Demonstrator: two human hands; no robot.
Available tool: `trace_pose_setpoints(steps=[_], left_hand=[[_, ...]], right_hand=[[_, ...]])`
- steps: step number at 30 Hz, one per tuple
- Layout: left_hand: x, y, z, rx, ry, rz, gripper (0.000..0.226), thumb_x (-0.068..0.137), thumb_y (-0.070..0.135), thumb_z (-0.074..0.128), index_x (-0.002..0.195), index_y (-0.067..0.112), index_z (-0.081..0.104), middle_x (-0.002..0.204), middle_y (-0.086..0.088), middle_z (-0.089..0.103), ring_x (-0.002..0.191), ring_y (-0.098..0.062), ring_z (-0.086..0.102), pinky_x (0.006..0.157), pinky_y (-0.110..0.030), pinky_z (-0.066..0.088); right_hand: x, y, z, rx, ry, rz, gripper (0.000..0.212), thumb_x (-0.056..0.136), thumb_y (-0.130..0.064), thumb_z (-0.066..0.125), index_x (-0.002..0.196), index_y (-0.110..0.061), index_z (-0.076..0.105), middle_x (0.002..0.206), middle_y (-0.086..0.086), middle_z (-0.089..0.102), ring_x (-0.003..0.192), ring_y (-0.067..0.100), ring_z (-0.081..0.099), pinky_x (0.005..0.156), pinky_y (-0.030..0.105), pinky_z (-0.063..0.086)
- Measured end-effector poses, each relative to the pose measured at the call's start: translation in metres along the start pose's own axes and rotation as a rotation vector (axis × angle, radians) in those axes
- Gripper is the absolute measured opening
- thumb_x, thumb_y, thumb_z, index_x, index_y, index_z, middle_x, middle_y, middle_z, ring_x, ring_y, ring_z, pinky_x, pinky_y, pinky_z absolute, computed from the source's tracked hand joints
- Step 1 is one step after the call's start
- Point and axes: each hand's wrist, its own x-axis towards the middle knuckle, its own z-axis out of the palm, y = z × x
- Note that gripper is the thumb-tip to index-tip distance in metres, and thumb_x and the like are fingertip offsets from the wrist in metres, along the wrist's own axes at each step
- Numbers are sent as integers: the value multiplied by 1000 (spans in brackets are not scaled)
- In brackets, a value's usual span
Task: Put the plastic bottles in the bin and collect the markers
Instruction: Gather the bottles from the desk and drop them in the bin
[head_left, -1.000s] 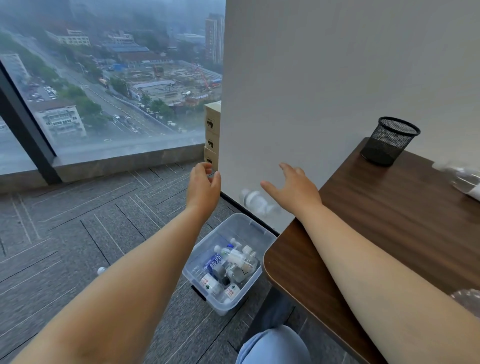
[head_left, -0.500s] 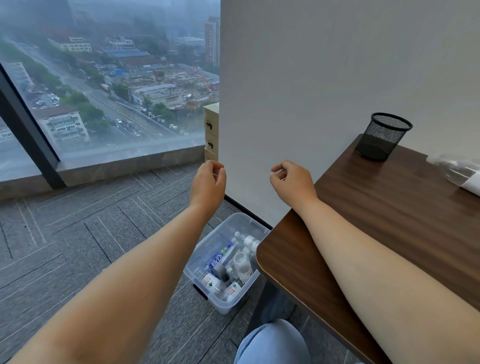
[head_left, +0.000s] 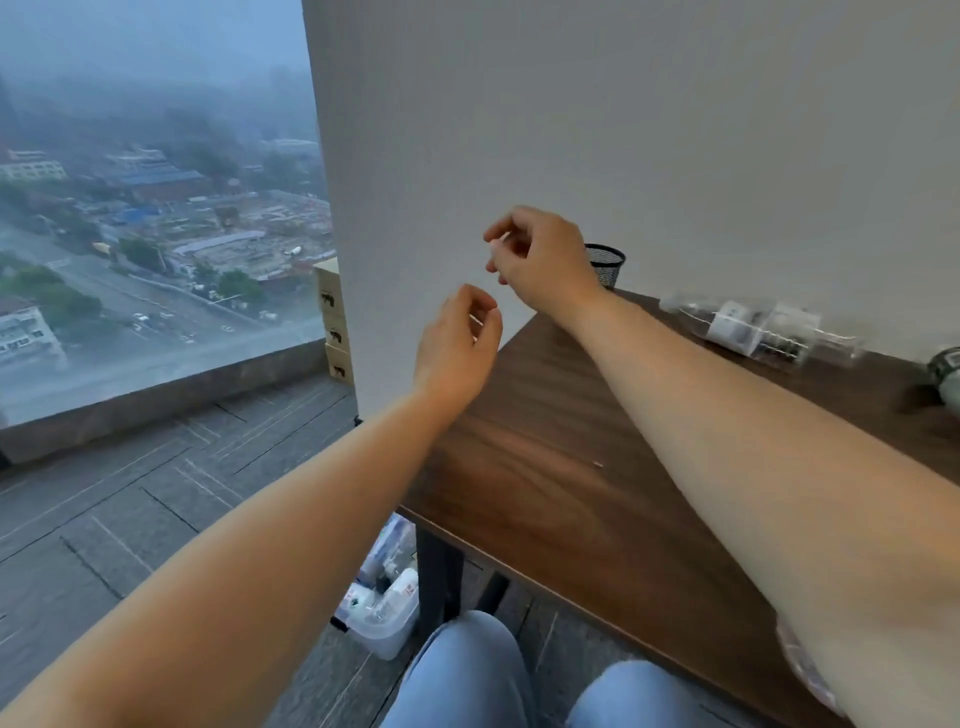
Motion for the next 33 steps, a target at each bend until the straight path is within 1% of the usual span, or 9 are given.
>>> trace_pose_setpoints(steps=[6,10,15,17,21,24,26,30,33], left_hand=[[-49,91,71,59,-471,223,13,92,24,51,101,17,58,96,2,59,87,-12,55,78,-26,45],[-77,135,109,62,-611,301,18,91,26,52,103,16,60,100,1,61,92,-14,58,84,-31,49],[-110,178,149,110,-791,340,27,91,30,53,110,12,60,111,-4,62,103,-20,57,87,-30,43],[-123,192,165,161,-874,320,39,90,41,53,116,12,56,118,-6,60,107,-22,56,89,-32,44],[-141,210,190,354,-1021,232,77,80,61,55,134,9,39,135,-11,50,119,-27,51,92,-37,42],[-149,219,199,495,-1131,179,92,74,60,64,142,10,27,140,-11,44,122,-30,48,89,-38,41],[-154,223,203,565,-1175,181,92,72,55,68,142,12,26,136,-10,46,117,-29,51,85,-37,43],[-165,235,215,514,-1142,240,82,72,45,72,137,11,34,125,-10,53,105,-27,56,86,-37,49],[-167,248,227,397,-1071,308,78,72,41,73,133,9,36,123,-11,55,105,-28,57,80,-35,48]], right_hand=[[-47,14,-116,-107,156,62,16,88,-10,50,94,-10,65,82,10,69,73,23,65,77,36,55],[-109,51,-174,-161,265,237,15,87,-7,49,85,-16,61,75,5,67,60,8,59,71,28,52],[-179,78,-232,-217,383,397,15,85,-10,52,84,-18,64,83,12,72,70,22,65,77,38,56],[-204,84,-251,-236,428,440,16,83,-12,52,78,-23,62,79,10,71,73,25,66,78,39,56],[-250,90,-280,-252,490,515,14,86,-10,51,83,-17,63,63,-5,64,61,14,62,75,35,55],[-277,93,-296,-284,520,550,14,85,-14,51,79,-19,63,71,4,69,71,23,66,78,41,56],[-293,94,-304,-292,549,573,18,82,-18,51,69,-28,58,77,8,71,76,27,67,80,45,55],[-318,95,-317,-293,586,621,27,89,-15,50,69,-33,53,67,-7,66,63,7,60,78,32,54],[-331,100,-325,-311,604,650,26,90,-14,49,71,-32,52,69,-6,66,61,3,58,71,27,50]])
